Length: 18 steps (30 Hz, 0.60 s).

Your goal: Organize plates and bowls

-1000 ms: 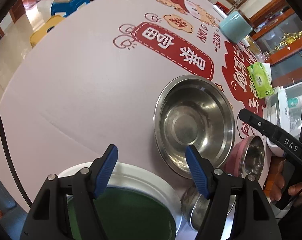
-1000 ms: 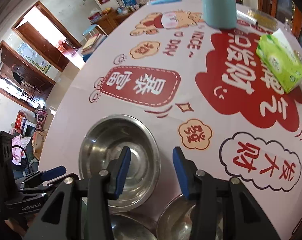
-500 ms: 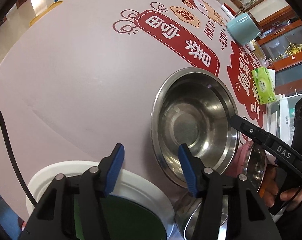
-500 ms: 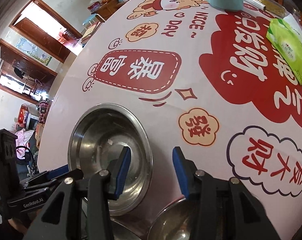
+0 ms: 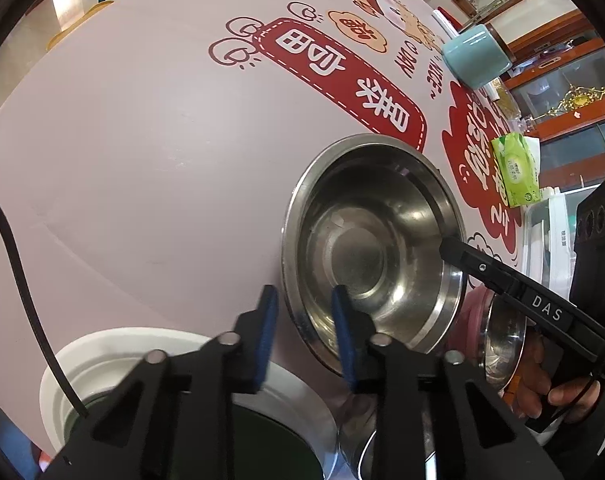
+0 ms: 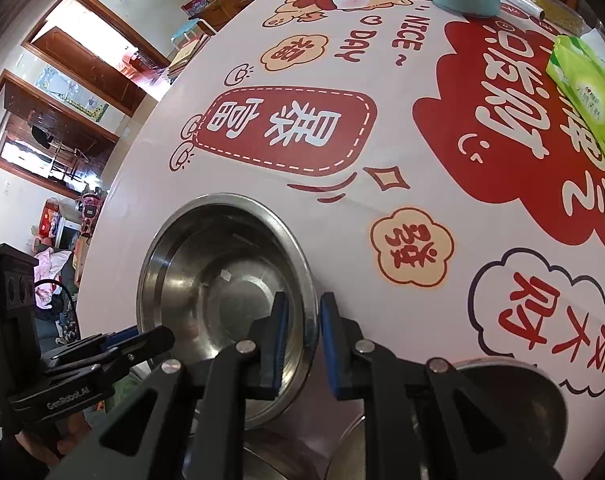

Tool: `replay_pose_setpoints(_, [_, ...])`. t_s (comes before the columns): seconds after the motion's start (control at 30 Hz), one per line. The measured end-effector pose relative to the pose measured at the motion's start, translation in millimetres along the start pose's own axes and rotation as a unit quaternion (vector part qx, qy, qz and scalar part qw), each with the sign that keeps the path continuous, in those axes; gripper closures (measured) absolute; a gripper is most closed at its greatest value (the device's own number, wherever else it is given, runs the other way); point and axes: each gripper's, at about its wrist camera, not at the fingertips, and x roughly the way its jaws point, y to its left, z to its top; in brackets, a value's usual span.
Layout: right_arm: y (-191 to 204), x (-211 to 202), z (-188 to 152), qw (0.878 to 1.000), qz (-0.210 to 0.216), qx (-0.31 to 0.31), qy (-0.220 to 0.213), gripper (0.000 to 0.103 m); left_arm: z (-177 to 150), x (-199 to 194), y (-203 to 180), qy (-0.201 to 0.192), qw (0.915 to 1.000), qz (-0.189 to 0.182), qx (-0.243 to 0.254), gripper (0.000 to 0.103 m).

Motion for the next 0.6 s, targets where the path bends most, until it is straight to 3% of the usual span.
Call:
replay_pose_setpoints(0.1, [-1, 0, 0, 1.0, -0.005, 0.0, -0.001, 0.093, 0, 0, -2, -0.002, 1.0, -0.001, 0.006, 0.085])
replay_pose_setpoints(0.6, [7, -16, -3, 1.0, -0.001, 0.001, -0.028, 0.093, 4, -15, 0, -0.032, 0.9993, -0.014, 0.011, 0.085])
